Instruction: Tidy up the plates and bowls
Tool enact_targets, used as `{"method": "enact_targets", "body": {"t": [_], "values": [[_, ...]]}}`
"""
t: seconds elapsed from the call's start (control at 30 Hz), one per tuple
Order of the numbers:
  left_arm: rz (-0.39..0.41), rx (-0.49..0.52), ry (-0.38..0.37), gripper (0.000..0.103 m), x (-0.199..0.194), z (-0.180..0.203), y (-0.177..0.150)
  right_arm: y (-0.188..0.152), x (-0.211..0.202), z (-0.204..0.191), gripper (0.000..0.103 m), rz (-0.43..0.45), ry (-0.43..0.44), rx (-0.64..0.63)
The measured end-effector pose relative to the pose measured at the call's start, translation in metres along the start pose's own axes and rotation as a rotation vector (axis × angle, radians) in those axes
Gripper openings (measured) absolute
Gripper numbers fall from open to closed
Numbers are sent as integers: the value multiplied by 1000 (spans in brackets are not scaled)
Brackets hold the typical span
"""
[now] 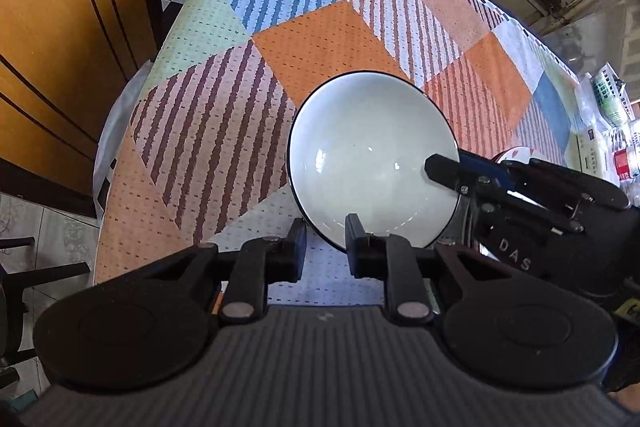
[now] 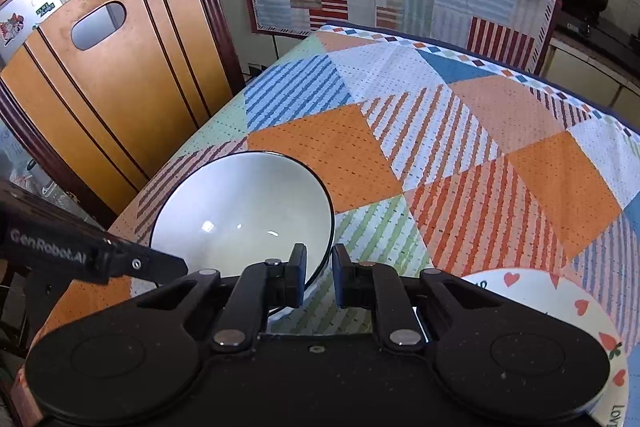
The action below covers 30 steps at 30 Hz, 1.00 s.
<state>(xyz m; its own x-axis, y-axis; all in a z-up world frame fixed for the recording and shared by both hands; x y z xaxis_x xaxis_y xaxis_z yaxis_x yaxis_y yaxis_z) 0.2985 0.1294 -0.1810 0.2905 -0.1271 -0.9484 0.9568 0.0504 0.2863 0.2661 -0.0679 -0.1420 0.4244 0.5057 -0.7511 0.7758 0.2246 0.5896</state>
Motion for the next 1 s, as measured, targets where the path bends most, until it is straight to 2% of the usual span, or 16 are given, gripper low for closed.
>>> {"method": "enact_targets", "body": {"t": [0.1,0.23,0.4,0.7,0.93,1.0], "values": [[10,7,-14,19,-4,3,7,9,-7,7,16,20,16,22],[17,17,-36,19,-10,13,23,21,-16,16,16,38,-4,23],[76,94,17,18,-16,40,43,33,-21,38,16,54,-22,67],[36,116,32,18,8,67,72,43,-8,77,16,52,-55,141],[1,106,24,18,25,76,75,39,6,94,16,37,-85,153],[12,116,34,18,25,78,74,38,6,95,16,39,-86,148]]}}
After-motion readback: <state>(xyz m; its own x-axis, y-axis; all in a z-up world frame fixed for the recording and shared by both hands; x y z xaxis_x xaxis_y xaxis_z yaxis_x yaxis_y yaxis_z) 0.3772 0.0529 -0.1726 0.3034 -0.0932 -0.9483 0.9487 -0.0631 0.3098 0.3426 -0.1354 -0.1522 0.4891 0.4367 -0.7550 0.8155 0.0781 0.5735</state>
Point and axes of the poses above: each gripper's, at about its wrist camera, not at the fingertips, and x roughly the way its jaws point, z to its right, y to its top, the point moved 2 cm from there along x, roughly the way its jaws point, and after that the axes turned 15 degrees about y, right-handed, at the moved point
